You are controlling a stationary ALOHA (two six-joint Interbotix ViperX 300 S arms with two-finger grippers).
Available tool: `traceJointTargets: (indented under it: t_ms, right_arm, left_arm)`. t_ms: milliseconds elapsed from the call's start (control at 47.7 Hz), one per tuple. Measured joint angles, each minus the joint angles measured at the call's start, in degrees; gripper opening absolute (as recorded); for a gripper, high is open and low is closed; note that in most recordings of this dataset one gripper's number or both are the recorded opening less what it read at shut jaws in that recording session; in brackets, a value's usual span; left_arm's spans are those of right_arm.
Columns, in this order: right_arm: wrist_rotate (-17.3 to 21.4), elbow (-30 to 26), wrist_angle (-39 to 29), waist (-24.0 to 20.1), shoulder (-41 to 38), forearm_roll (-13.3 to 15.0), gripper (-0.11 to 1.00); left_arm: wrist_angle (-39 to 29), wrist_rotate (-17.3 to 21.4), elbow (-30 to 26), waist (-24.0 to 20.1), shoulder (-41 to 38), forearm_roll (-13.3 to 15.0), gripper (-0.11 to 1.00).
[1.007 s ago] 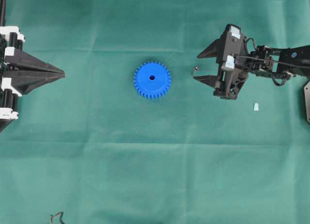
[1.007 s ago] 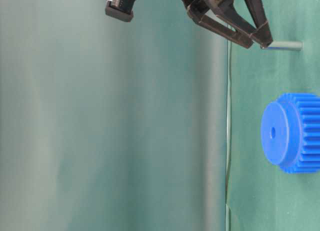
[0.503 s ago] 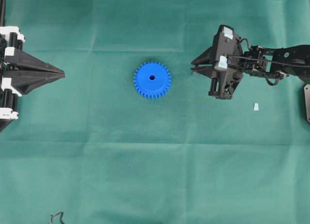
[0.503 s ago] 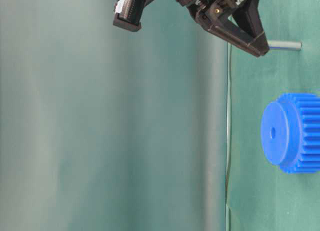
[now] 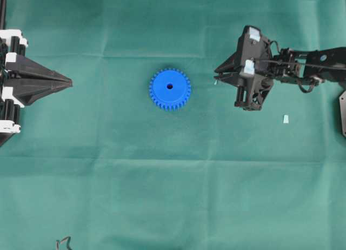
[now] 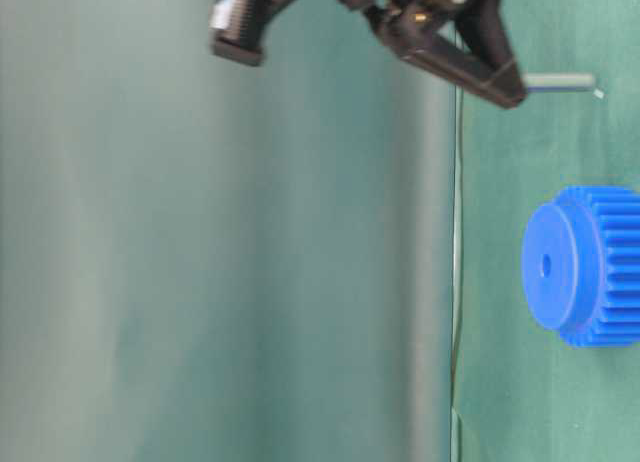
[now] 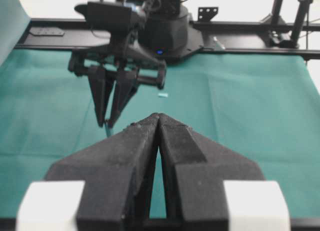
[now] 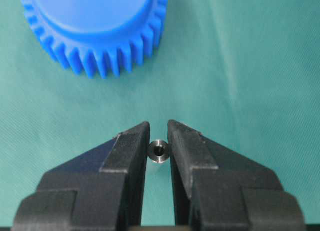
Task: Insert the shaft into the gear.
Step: 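Lift the shaft and carry it left over the blue gear's center hole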
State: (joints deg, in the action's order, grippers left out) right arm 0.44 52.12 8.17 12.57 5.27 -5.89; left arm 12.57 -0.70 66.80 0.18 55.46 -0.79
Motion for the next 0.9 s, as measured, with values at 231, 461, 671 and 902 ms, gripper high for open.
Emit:
traceJointTargets:
  t_ms: [231, 461, 671, 902]
  right_arm:
    - [-0.3, -3.3, -9.3, 0.0, 7.0, 1.1, 0.15]
    - [-0.4, -4.7, -13.4, 0.0, 9.8, 1.7, 0.15]
    - [-0.4, -5.1, -13.4, 0.0, 9.8, 1.7, 0.15]
    - [-0.4, -10.1, -12.9, -2.1, 5.5, 1.7, 0.15]
  left_arm:
    - [-0.2, 0.0, 0.0, -0.1, 0.0, 0.1, 0.00]
    - [-0.4, -0.1, 0.0, 0.0, 0.0, 0.0, 0.00]
    - [-0.4, -0.1, 0.0, -0.1, 0.0, 0.0, 0.00]
    - [-0.4, -0.1, 0.0, -0.1, 0.0, 0.1, 0.00]
